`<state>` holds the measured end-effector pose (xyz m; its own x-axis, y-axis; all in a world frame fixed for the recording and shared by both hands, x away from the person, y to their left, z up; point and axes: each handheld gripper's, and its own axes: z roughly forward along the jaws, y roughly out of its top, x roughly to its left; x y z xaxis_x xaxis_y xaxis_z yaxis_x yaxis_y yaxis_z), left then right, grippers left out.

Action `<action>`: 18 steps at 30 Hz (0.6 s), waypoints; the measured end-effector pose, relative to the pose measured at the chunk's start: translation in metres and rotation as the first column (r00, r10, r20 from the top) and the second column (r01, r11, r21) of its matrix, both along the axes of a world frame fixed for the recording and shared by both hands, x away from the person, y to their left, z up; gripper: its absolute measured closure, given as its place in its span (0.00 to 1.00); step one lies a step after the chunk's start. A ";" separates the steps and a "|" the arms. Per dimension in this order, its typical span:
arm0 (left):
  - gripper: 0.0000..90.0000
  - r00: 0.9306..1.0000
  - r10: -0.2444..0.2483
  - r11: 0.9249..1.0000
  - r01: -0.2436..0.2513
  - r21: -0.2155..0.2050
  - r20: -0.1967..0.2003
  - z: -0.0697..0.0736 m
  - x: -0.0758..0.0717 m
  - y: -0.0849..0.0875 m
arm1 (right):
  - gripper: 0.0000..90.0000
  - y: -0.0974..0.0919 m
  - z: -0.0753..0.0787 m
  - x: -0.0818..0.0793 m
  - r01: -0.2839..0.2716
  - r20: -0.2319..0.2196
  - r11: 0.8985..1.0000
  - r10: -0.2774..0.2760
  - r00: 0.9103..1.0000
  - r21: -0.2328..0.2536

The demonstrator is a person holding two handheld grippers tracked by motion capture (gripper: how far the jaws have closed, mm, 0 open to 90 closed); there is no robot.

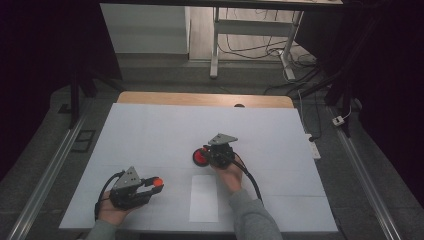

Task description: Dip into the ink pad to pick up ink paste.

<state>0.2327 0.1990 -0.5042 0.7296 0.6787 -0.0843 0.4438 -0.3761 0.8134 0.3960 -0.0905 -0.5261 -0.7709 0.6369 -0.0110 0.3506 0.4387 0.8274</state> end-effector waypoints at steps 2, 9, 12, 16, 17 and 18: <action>0.72 1.000 0.003 1.000 -0.003 -0.003 0.001 0.000 0.000 0.000 | 0.81 -0.001 0.000 0.000 0.000 -0.002 1.000 0.000 1.000 0.008; 0.72 1.000 0.005 1.000 -0.005 0.000 0.000 0.000 -0.001 0.001 | 0.82 -0.001 -0.001 -0.001 0.002 -0.002 1.000 -0.002 1.000 0.007; 0.72 1.000 0.005 1.000 -0.005 0.001 0.000 0.000 -0.001 0.001 | 0.82 0.000 0.000 -0.001 -0.004 0.000 1.000 0.004 1.000 -0.003; 0.72 1.000 0.007 1.000 -0.007 0.001 0.002 0.000 -0.001 0.001 | 0.82 -0.001 -0.001 0.000 -0.003 -0.003 1.000 0.003 1.000 0.007; 0.72 1.000 0.007 1.000 -0.007 0.001 0.002 0.000 -0.001 0.001 | 0.82 -0.001 -0.001 0.000 -0.004 -0.003 1.000 0.004 1.000 0.007; 0.72 1.000 0.006 1.000 -0.006 0.001 0.001 0.000 -0.001 0.001 | 0.82 -0.002 -0.001 0.000 -0.005 -0.004 1.000 0.005 1.000 0.009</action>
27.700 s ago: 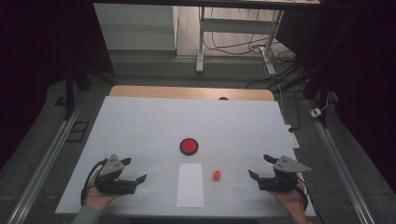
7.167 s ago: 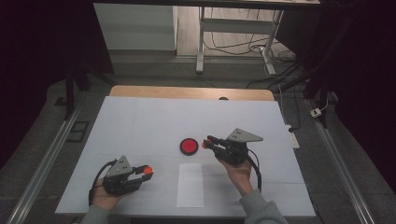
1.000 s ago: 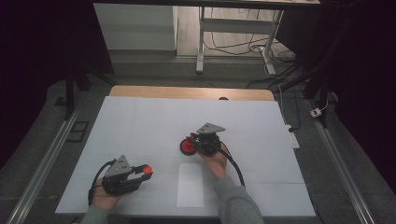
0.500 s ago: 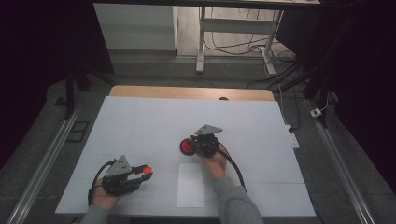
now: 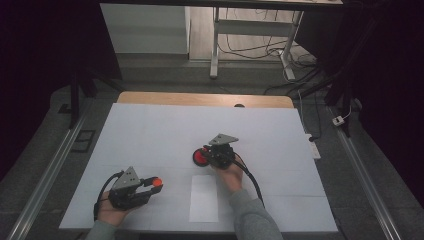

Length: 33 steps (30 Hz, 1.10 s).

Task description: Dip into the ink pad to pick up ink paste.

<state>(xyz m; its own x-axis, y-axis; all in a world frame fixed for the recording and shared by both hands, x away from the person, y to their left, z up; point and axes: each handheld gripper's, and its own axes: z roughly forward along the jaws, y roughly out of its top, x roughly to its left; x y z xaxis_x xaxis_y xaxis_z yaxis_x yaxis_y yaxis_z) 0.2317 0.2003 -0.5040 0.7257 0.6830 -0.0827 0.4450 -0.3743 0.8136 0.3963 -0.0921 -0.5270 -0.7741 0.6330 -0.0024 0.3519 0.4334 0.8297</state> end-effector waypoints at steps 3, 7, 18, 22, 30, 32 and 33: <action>0.72 1.000 0.000 1.000 0.000 0.002 0.000 0.000 0.000 0.000 | 0.82 0.000 0.000 0.001 -0.008 -0.003 1.000 0.008 1.000 -0.002; 0.72 1.000 0.001 1.000 -0.001 0.000 0.000 0.000 0.000 0.001 | 0.82 -0.001 0.000 0.001 -0.009 -0.003 1.000 0.009 1.000 0.006; 0.72 1.000 0.006 1.000 -0.006 -0.002 0.001 0.000 0.000 0.002 | 0.82 0.000 0.000 0.001 -0.010 -0.001 1.000 0.010 1.000 0.004; 0.72 1.000 0.008 1.000 -0.008 -0.001 0.001 0.000 0.000 0.002 | 0.82 0.000 0.000 0.000 -0.008 0.002 1.000 0.008 1.000 -0.004; 0.72 1.000 0.014 1.000 -0.014 -0.004 0.001 0.000 0.001 0.005 | 0.81 -0.003 0.008 0.001 0.010 -0.002 0.999 -0.010 1.000 0.042; 0.72 1.000 0.019 1.000 -0.019 -0.005 0.000 0.000 0.002 0.005 | 0.81 -0.006 0.016 0.000 0.005 0.006 0.996 -0.005 1.000 0.092; 0.72 1.000 0.019 1.000 -0.019 -0.005 0.000 0.000 0.002 0.005 | 0.81 -0.007 0.020 0.000 -0.001 0.015 0.997 0.000 1.000 0.083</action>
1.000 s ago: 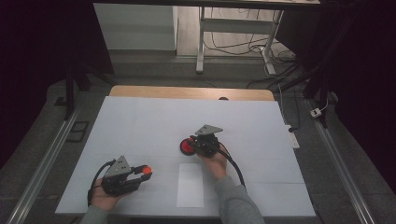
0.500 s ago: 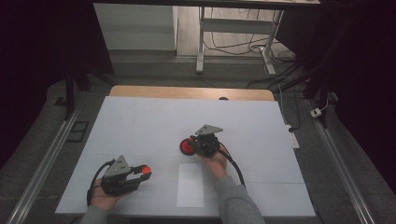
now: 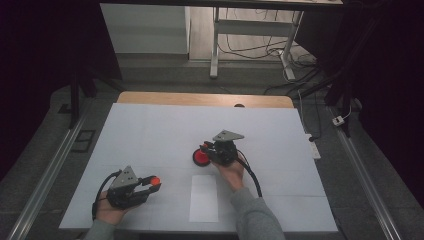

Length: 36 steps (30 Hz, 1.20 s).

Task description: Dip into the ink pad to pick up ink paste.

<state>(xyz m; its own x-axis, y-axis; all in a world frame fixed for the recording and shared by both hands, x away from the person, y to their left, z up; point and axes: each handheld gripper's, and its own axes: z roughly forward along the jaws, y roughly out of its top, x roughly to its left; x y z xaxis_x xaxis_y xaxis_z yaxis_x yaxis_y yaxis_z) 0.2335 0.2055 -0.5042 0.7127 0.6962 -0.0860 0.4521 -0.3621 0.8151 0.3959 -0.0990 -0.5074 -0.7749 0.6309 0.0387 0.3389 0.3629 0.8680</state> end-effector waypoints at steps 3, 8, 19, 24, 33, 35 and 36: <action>0.72 1.000 0.000 1.000 0.000 0.002 0.002 0.000 -0.001 0.000 | 0.81 -0.005 0.007 -0.001 0.003 0.001 1.000 -0.003 1.000 0.002; 0.72 1.000 0.001 1.000 -0.001 0.004 0.001 0.000 0.000 0.000 | 0.81 -0.011 0.008 -0.001 0.005 -0.012 1.000 -0.005 1.000 0.010; 0.72 1.000 0.003 1.000 -0.003 0.003 0.000 0.000 0.000 0.000 | 0.81 -0.017 0.012 -0.002 0.002 -0.013 1.000 -0.002 1.000 0.030; 0.72 1.000 0.004 1.000 -0.004 0.002 -0.001 -0.001 0.000 0.000 | 0.81 -0.020 0.017 -0.005 -0.009 -0.008 0.999 0.009 1.000 0.034; 0.72 1.000 0.003 1.000 -0.003 0.003 -0.003 -0.001 0.000 0.000 | 0.81 -0.025 0.019 -0.009 -0.018 -0.006 0.999 0.019 1.000 0.048; 0.72 1.000 0.003 1.000 -0.003 0.003 -0.003 -0.001 0.001 0.000 | 0.81 -0.026 0.019 -0.010 -0.021 -0.005 0.998 0.021 1.000 0.055; 0.72 1.000 0.005 1.000 -0.005 0.001 -0.003 -0.001 0.001 0.000 | 0.81 -0.027 0.019 -0.011 -0.023 -0.003 0.998 0.023 1.000 0.054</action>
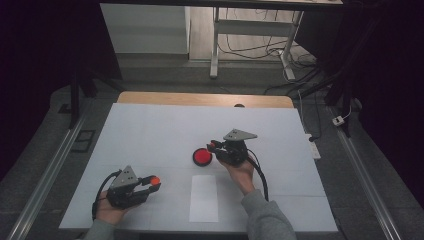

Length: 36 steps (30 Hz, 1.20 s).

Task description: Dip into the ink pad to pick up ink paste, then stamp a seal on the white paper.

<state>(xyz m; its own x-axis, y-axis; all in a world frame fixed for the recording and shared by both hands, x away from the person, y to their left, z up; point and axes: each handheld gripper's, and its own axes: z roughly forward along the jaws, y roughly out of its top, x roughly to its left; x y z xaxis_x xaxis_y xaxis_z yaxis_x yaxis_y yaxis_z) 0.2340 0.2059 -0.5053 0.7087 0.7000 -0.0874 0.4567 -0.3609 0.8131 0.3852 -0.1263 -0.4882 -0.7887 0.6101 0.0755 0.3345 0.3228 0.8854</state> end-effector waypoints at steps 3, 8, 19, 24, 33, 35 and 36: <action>0.72 1.000 0.002 1.000 -0.002 -0.001 -0.001 0.000 0.000 0.000 | 0.81 -0.004 0.001 -0.002 0.001 0.001 1.000 -0.001 1.000 0.000; 0.72 1.000 0.005 1.000 -0.005 0.000 -0.002 0.000 0.000 0.000 | 0.81 -0.015 0.005 -0.007 0.001 0.015 1.000 -0.001 1.000 0.017; 0.72 1.000 0.005 1.000 -0.005 0.002 -0.001 0.000 0.000 0.000 | 0.81 -0.027 0.006 -0.013 0.005 0.025 1.000 -0.006 1.000 0.028; 0.72 1.000 0.007 1.000 -0.007 0.002 -0.002 -0.001 0.000 0.001 | 0.81 -0.031 0.006 -0.019 -0.003 0.027 0.999 0.002 1.000 0.036; 0.72 1.000 0.008 1.000 -0.008 0.003 -0.002 -0.001 0.001 0.000 | 0.81 -0.039 0.006 -0.029 -0.011 0.037 0.998 0.009 0.999 0.055; 0.72 1.000 0.008 1.000 -0.008 0.003 -0.002 -0.001 0.001 0.001 | 0.81 -0.040 0.006 -0.030 -0.015 0.037 0.999 0.013 0.999 0.051; 0.72 1.000 0.008 1.000 -0.008 0.002 -0.002 -0.001 0.001 0.001 | 0.81 -0.041 0.006 -0.031 -0.016 0.035 0.999 0.014 0.999 0.051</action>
<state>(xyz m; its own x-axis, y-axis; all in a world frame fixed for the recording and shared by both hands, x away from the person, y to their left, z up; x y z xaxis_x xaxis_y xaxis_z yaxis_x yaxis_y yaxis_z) 0.2346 0.2066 -0.5059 0.7029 0.7059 -0.0872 0.4611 -0.3588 0.8116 0.3544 -0.1673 -0.4822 -0.8006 0.5939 0.0791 0.2989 0.2815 0.9118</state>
